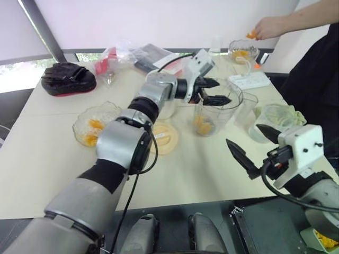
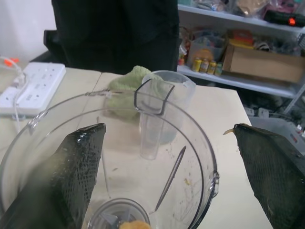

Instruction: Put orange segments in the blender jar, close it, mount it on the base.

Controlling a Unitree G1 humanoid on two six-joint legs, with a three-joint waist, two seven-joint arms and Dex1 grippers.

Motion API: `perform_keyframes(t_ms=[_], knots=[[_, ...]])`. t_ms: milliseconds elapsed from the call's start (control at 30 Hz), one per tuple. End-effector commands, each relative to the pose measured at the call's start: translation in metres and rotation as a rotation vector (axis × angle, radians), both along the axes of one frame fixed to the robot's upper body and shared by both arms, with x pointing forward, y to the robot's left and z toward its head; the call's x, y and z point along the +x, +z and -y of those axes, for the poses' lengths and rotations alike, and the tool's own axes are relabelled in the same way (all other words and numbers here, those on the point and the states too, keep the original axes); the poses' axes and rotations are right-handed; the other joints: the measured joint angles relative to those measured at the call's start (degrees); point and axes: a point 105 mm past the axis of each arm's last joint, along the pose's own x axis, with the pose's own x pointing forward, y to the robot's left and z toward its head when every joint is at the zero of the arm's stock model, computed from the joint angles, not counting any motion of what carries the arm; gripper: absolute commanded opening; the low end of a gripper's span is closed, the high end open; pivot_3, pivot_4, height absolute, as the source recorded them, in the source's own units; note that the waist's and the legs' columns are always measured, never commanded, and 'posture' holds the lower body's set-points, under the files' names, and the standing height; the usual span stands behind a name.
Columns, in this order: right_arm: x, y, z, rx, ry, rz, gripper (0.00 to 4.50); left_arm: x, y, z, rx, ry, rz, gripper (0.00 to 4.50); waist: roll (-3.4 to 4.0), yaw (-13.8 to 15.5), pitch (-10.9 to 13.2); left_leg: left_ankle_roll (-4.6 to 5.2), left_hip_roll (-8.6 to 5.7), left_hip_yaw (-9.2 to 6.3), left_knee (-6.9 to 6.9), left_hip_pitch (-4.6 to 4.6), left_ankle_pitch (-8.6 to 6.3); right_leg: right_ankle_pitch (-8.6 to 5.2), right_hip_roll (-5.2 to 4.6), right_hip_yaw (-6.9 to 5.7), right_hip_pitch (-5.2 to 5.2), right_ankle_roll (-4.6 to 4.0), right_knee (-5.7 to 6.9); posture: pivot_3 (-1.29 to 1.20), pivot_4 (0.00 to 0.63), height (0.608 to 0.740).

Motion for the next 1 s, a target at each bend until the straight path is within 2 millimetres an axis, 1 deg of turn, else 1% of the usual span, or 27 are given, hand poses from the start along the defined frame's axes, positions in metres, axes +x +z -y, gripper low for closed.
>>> perform_keyframes(t_ms=[33, 133, 233, 300, 333, 433, 500, 600, 667, 700, 767, 833, 900, 1000], knots=[[-0.004, 0.008, -0.006, -0.002, 0.016, 0.058, 4.5, -0.002, 0.029, 0.008, -0.038, -0.005, 0.086, 4.46, 0.0, -0.07, 0.0, 0.01, 0.0, 0.01, 0.0, 0.01, 0.0, 0.0, 0.0, 0.02, 0.0, 0.01, 0.0, 0.0, 0.15, 0.74], [-0.006, 0.007, -0.003, -0.003, -0.001, 0.06, 4.5, 0.0, 0.044, 0.002, -0.104, 0.006, 0.078, 4.46, 0.0, -0.08, 0.0, 0.02, 0.0, 0.0, 0.0, 0.01, -0.01, 0.0, 0.0, 0.01, 0.0, 0.01, 0.0, 0.0, 0.15, 0.74], [-0.007, 0.004, 0.001, -0.003, -0.026, 0.057, 4.5, -0.001, 0.058, -0.013, -0.164, -0.036, 0.063, 4.46, 0.0, -0.16, 0.0, 0.03, 0.0, 0.01, 0.0, 0.02, -0.02, 0.0, 0.0, 0.01, 0.0, 0.01, 0.0, 0.0, 0.15, 0.74], [-0.009, 0.0, 0.006, -0.004, -0.058, 0.047, 4.5, -0.003, 0.064, -0.027, -0.19, -0.073, 0.059, 4.46, 0.01, -0.2, 0.0, 0.03, 0.01, 0.01, -0.01, 0.03, -0.02, 0.0, 0.02, 0.01, 0.0, 0.01, 0.01, 0.0, 0.15, 0.74], [-0.01, -0.004, 0.009, -0.005, -0.079, 0.04, 4.5, -0.003, 0.065, -0.038, -0.191, -0.096, 0.061, 4.46, 0.01, -0.19, -0.01, 0.03, 0.01, 0.01, -0.01, 0.04, -0.02, 0.0, 0.03, 0.01, 0.0, 0.01, 0.03, 0.0, 0.15, 0.74], [-0.012, -0.01, 0.025, -0.014, -0.176, 0.04, 4.5, -0.005, 0.06, -0.062, -0.179, -0.136, 0.054, 4.46, 0.02, -0.15, -0.01, 0.03, 0.0, 0.01, 0.0, 0.05, -0.02, 0.0, 0.03, 0.01, 0.0, 0.01, 0.03, 0.0, 0.15, 0.74], [-0.01, -0.01, 0.042, -0.01, -0.28, 0.069, 4.5, -0.002, 0.05, -0.078, -0.164, -0.125, 0.061, 4.46, 0.05, -0.14, -0.03, 0.03, 0.0, -0.01, 0.0, 0.06, -0.02, 0.0, 0.03, 0.01, 0.03, 0.01, 0.05, 0.0, 0.15, 0.74], [-0.006, -0.007, 0.07, 0.019, -0.417, 0.128, 4.5, -0.001, 0.031, -0.093, -0.13, -0.097, 0.08, 4.46, 0.07, -0.08, -0.04, 0.04, 0.01, 0.0, 0.0, 0.13, -0.02, 0.0, 0.03, 0.05, 0.08, 0.01, 0.05, 0.0, 0.15, 0.74], [-0.001, -0.008, 0.087, 0.028, -0.509, 0.168, 4.5, -0.006, 0.006, -0.114, -0.11, -0.059, 0.064, 4.46, 0.08, -0.13, -0.08, 0.03, 0.01, -0.01, 0.05, 0.13, -0.02, 0.01, 0.02, 0.08, 0.1, 0.01, 0.08, 0.0, 0.15, 0.74], [0.002, -0.01, 0.094, 0.034, -0.538, 0.177, 4.5, -0.013, -0.006, -0.122, -0.099, -0.041, 0.063, 4.46, 0.11, -0.29, -0.09, 0.03, 0.02, 0.0, 0.01, 0.17, -0.02, 0.01, 0.03, 0.08, 0.12, 0.0, 0.02, 0.0, 0.15, 0.74], [0.006, -0.013, 0.105, 0.039, -0.58, 0.187, 4.5, -0.029, -0.025, -0.13, -0.066, -0.026, 0.066, 4.46, 0.17, -0.53, -0.12, 0.0, 0.05, 0.06, -0.05, 0.23, -0.01, 0.01, 0.0, 0.2, 0.05, 0.0, 0.11, 0.0, 0.15, 0.74], [0.009, -0.016, 0.116, 0.04, -0.605, 0.194, 4.5, -0.047, -0.039, -0.131, -0.044, -0.022, 0.052, 4.46, 0.18, -0.47, -0.1, -0.1, 0.08, 0.01, -0.09, 0.15, 0.04, 0.01, 0.04, 0.21, -0.07, 0.0, 0.15, 0.0, 0.15, 0.74], [0.021, -0.024, 0.13, 0.053, -0.642, 0.176, 4.5, -0.064, -0.057, -0.137, -0.048, 0.01, 0.006, 4.46, 0.19, -0.17, -0.1, -0.18, 0.08, 0.02, -0.08, 0.13, 0.07, 0.02, 0.02, 0.22, -0.08, -0.01, 0.16, 0.0, 0.15, 0.74], [0.032, -0.033, 0.146, 0.069, -0.668, 0.155, 4.5, -0.078, -0.068, -0.135, -0.037, 0.034, 0.002, 4.46, 0.24, 0.23, -0.13, -0.03, 0.03, 0.03, -0.03, 0.19, -0.01, 0.02, -0.06, 0.23, 0.11, -0.02, 0.03, 0.0, 0.15, 0.74]])
